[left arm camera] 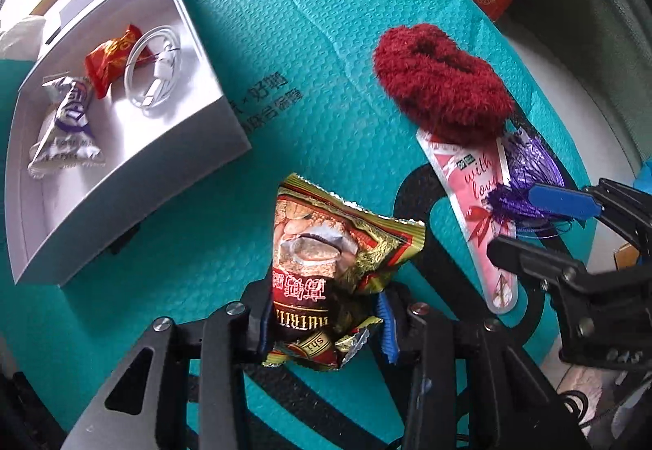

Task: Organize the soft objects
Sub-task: 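Grasp the pink 'with love' packet with right tool while left tool lifts the snack bag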

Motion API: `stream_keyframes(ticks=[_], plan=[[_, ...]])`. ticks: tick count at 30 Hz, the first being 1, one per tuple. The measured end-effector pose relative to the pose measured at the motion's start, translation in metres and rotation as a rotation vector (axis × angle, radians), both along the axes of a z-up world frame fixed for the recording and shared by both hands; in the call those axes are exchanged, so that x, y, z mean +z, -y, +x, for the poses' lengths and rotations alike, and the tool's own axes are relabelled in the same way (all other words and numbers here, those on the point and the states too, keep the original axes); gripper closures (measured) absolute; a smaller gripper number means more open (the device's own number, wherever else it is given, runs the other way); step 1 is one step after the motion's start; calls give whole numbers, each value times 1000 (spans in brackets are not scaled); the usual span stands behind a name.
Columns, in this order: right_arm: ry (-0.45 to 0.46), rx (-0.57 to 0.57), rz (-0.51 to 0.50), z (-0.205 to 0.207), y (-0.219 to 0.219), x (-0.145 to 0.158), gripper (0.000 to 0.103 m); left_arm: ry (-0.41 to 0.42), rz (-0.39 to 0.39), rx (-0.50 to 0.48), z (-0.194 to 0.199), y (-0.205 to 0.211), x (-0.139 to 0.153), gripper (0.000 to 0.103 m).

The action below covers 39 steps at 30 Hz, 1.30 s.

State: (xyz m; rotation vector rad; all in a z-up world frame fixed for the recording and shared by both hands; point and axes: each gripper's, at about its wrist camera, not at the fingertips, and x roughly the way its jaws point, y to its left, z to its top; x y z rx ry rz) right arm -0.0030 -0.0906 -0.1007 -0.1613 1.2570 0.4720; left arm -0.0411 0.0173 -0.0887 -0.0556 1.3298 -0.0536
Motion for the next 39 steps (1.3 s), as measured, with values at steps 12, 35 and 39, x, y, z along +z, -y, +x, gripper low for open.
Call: stream_keyframes(ticks=[12, 35, 39], plan=[[119, -21, -162, 2, -32, -31, 36, 4, 25, 173, -50, -28, -1, 64], [-3, 132, -27, -104, 2, -26, 92, -65, 17, 234, -25, -32, -23, 64], [-1, 150, -46, -84, -28, -31, 92, -44, 33, 231, -19, -32, -29, 64]])
